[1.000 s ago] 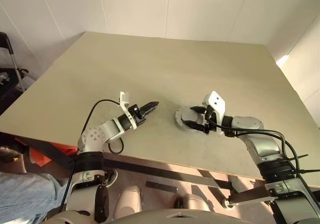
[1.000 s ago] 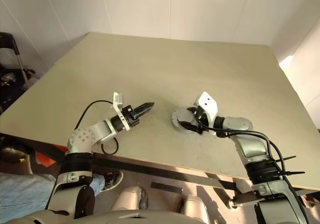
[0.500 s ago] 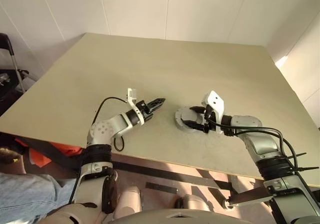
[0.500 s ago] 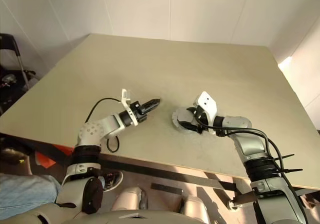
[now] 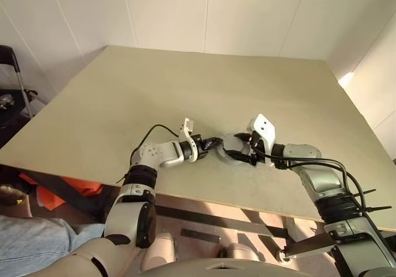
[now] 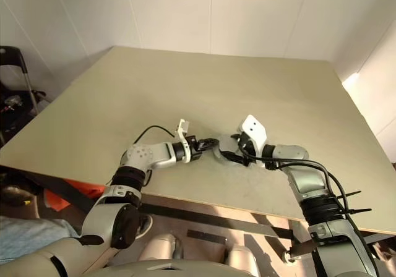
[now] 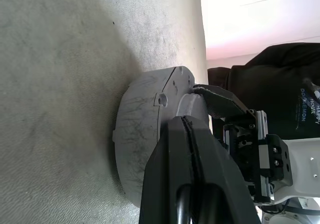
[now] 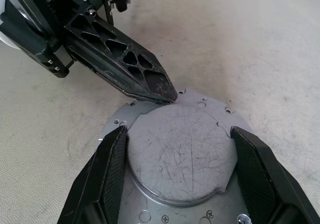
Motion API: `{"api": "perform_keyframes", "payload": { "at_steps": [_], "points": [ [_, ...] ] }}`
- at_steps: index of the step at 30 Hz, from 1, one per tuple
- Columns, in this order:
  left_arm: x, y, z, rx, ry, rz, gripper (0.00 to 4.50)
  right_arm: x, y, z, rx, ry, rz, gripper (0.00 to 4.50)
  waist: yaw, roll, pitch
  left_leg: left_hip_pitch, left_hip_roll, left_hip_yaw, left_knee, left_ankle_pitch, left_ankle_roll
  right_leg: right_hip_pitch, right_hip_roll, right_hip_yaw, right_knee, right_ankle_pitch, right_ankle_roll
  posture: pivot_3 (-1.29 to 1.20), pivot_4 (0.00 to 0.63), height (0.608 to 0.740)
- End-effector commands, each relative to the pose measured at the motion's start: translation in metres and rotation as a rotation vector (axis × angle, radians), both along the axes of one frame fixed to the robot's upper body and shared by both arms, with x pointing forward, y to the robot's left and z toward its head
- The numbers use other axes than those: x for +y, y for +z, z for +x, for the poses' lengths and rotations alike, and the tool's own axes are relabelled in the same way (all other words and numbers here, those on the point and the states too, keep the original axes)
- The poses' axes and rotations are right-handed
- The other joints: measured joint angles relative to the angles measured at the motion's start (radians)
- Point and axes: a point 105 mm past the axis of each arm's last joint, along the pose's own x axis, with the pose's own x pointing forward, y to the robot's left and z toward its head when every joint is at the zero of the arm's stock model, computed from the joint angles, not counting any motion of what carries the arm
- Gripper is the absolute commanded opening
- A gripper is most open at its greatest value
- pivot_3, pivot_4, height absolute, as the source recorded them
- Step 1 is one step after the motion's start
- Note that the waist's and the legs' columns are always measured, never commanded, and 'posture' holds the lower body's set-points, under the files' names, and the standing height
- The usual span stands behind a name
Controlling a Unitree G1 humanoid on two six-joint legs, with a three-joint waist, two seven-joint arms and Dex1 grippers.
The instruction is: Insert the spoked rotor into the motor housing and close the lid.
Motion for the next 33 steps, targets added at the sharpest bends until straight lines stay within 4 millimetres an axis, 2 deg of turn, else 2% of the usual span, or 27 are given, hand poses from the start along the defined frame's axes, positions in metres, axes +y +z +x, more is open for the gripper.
{"api": "perform_keyframes", "payload": {
  "at_steps": [1,4,5,7,14,18,20,24,28,29,33],
  "points": [
    [0.01,-0.029,-0.006,0.069,0.008,0.121,0.04,-0.011,-0.006,0.006,0.025,-0.064,-0.044,3.14,-0.002,0.0,-0.001,0.001,0.0,0.0,0.0,0.0,0.0,0.001,0.0,0.0,-0.001,0.0,0.0,0.0,0.0,0.74],
    [0.01,-0.029,-0.006,0.067,0.008,0.122,0.04,-0.013,-0.004,0.01,0.057,-0.085,-0.025,3.14,-0.003,-0.001,-0.001,0.003,0.0,0.0,-0.001,0.0,0.0,0.003,0.0,0.0,-0.004,0.0,0.0,0.0,0.0,0.74],
    [0.01,-0.029,-0.006,0.065,0.007,0.122,0.0,-0.013,0.001,0.011,0.052,-0.088,-0.006,3.88,-0.003,-0.001,-0.001,0.003,0.0,0.0,-0.001,0.0,0.0,0.003,0.0,0.0,-0.004,0.0,0.0,0.0,0.0,0.74],
    [0.009,-0.029,-0.006,0.064,0.006,0.122,0.0,-0.014,0.015,0.016,0.007,-0.115,0.015,4.47,-0.003,-0.001,-0.001,0.003,0.0,0.0,-0.002,0.0,0.0,0.003,0.0,0.0,-0.004,0.0,0.0,0.0,0.0,0.74],
    [0.006,-0.028,-0.008,0.054,-0.008,0.11,0.0,-0.017,0.09,0.006,-0.09,-0.088,0.232,4.47,0.002,0.002,-0.001,-0.005,0.0,0.0,-0.004,0.0,0.0,-0.003,0.0,0.0,-0.006,0.0,0.001,0.0,0.0,0.74],
    [0.001,-0.023,-0.009,0.035,-0.034,0.089,0.0,-0.034,0.116,0.002,-0.087,-0.146,0.336,4.47,0.005,0.003,-0.002,-0.004,-0.001,0.0,-0.008,0.0,0.0,-0.003,0.0,0.0,-0.006,0.001,0.0,0.0,0.0,0.74],
    [-0.002,-0.021,-0.01,0.03,-0.044,0.081,0.0,-0.042,0.118,0.0,-0.047,-0.182,0.378,4.47,0.009,0.003,-0.002,-0.004,-0.001,0.001,-0.011,0.001,-0.001,-0.004,0.0,0.0,-0.006,0.001,0.0,0.0,0.0,0.74],
    [-0.008,-0.012,-0.012,-0.009,-0.079,0.045,0.0,-0.059,0.101,-0.001,0.086,-0.296,0.403,4.47,0.014,0.005,-0.003,-0.004,-0.001,0.002,-0.017,0.002,-0.003,-0.005,0.0,0.0,-0.009,0.001,0.0,0.0,0.0,0.74],
    [-0.012,0.001,-0.014,-0.059,-0.111,-0.007,0.0,-0.06,0.092,-0.014,0.205,-0.304,0.464,4.47,0.018,0.006,-0.003,-0.011,-0.001,0.002,-0.019,0.003,-0.003,-0.011,0.0,0.0,-0.009,0.002,-0.001,0.0,0.0,0.74],
    [-0.013,0.003,-0.014,-0.069,-0.118,-0.011,0.0,-0.059,0.089,-0.018,0.244,-0.307,0.485,4.47,0.021,0.006,-0.003,-0.012,-0.001,0.002,-0.019,0.003,-0.003,-0.013,0.0,0.0,-0.009,0.004,-0.005,0.0,0.0,0.74],
    [-0.015,0.006,-0.015,-0.089,-0.129,-0.015,0.0,-0.059,0.076,-0.029,0.397,-0.324,0.563,4.47,0.029,0.007,-0.004,-0.017,-0.001,0.003,-0.02,0.004,0.001,-0.017,0.0,0.0,-0.009,0.003,-0.006,0.0,0.0,0.74]
  ]
}}
